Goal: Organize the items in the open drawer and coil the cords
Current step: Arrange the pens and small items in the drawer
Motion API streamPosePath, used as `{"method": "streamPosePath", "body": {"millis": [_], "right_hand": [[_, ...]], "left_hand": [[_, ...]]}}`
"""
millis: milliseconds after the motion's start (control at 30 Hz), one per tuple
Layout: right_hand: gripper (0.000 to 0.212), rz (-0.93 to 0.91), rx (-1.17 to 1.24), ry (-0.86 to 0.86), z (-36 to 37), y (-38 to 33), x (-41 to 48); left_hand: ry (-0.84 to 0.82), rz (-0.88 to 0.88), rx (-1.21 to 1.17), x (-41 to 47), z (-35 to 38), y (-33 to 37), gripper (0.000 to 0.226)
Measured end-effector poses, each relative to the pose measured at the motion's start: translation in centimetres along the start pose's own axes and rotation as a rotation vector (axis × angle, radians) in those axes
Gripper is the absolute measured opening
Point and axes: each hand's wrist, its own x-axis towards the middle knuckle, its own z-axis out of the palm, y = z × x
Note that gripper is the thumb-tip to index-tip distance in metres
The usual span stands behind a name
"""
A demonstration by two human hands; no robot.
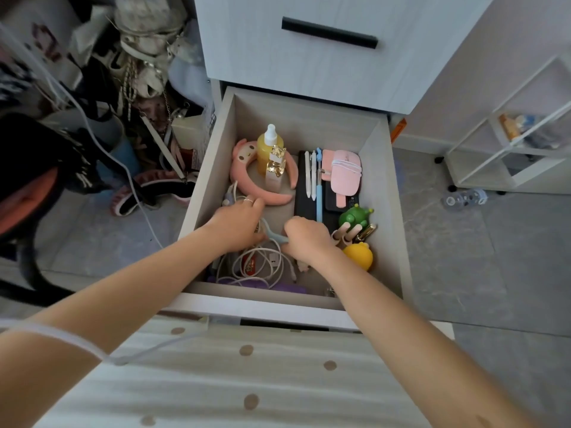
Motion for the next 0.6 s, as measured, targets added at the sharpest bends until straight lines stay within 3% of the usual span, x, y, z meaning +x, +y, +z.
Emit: {"method": "streamPosePath", "body": {"millis": [133,367,500,600], "right_hand": [[0.028,-0.006,-0.034,-0.013,-1.0,0.4,-0.5],[0.029,0.103,0.144,0.068,-2.3,0.9,-1.6],[0.020,0.142,0.144,0.315,-2.4,1.2,-1.6],[0.020,0.119,0.181,0.342,-2.5,1.4,-1.5]], "left_hand": [[-0.036,-0.080,-0.018,-0.1,0.3,-0.2,0.063],[-0.023,-0.173,-0.094,0.1,-0.1,-0.3,0.075],[0.007,-0.087,-0.040,0.1,-0.4,-0.3,0.066],[0.044,-0.056,0.023,0.1,-0.9,-0.2,0.049]]}}
